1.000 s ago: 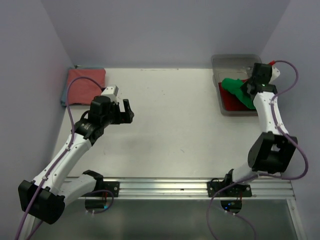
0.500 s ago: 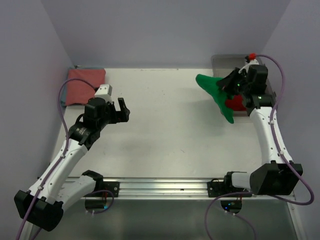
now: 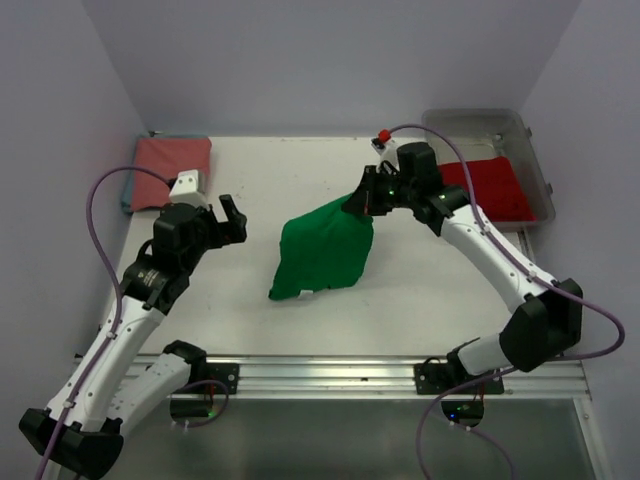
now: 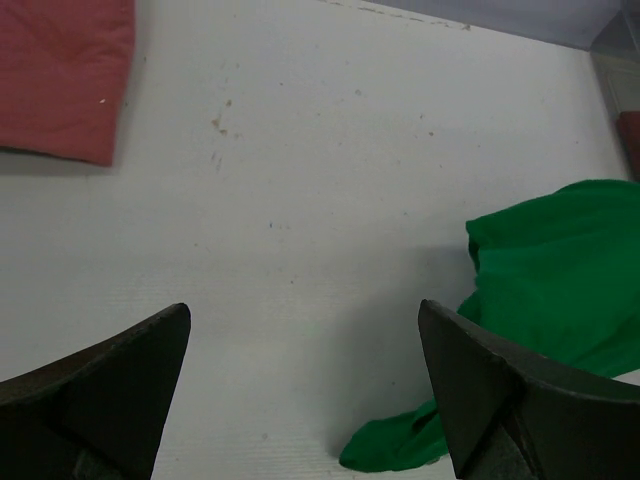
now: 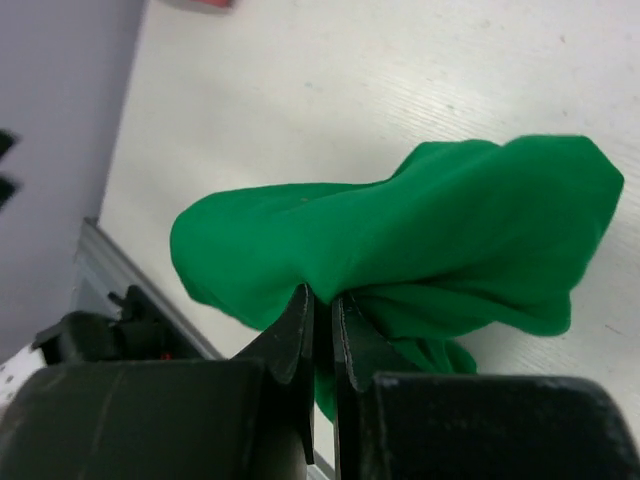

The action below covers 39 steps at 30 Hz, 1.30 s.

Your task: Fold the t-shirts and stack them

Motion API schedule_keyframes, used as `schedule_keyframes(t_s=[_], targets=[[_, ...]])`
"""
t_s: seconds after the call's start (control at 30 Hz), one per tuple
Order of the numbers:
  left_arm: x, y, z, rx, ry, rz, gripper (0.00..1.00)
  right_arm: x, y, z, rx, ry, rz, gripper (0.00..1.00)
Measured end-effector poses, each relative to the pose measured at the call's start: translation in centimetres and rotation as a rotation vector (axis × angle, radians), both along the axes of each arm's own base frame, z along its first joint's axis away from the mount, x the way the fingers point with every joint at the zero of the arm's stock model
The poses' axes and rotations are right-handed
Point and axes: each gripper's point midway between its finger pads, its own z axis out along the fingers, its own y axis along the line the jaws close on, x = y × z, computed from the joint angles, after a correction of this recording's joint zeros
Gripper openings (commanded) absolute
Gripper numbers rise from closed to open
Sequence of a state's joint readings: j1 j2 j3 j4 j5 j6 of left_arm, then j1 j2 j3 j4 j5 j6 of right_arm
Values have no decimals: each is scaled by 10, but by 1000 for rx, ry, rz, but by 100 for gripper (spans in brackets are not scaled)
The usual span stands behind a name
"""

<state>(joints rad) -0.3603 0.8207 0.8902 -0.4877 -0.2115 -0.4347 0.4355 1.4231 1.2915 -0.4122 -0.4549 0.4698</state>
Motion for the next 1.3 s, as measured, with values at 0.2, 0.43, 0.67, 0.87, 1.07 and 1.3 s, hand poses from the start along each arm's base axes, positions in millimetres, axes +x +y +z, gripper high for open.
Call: schedule_keyframes(t_s=[0.2,0.43,0.67,0.87,1.07,1.3], targets=[[-2,2,5,-8,-12,12,100,39,2,-125,-271,204,-217,0],[3,-13,-31,-25,126,-24,100,49,-48,-217,-616,301,-569,0],[-14,-32,-107,-77,364,-75,100,62,-77,-198,-715,204,-746,0],[-31,-43,-155,-116,506,-97,100,59,-80,-192,-710,188,-753,0],[-38,-71,-177,-222,549,-166,100,52,-74,-195,-704,182,-726,0],[-30,-91,-183,-322,559,-160,100,46,-67,-203,-701,185,-698,0]])
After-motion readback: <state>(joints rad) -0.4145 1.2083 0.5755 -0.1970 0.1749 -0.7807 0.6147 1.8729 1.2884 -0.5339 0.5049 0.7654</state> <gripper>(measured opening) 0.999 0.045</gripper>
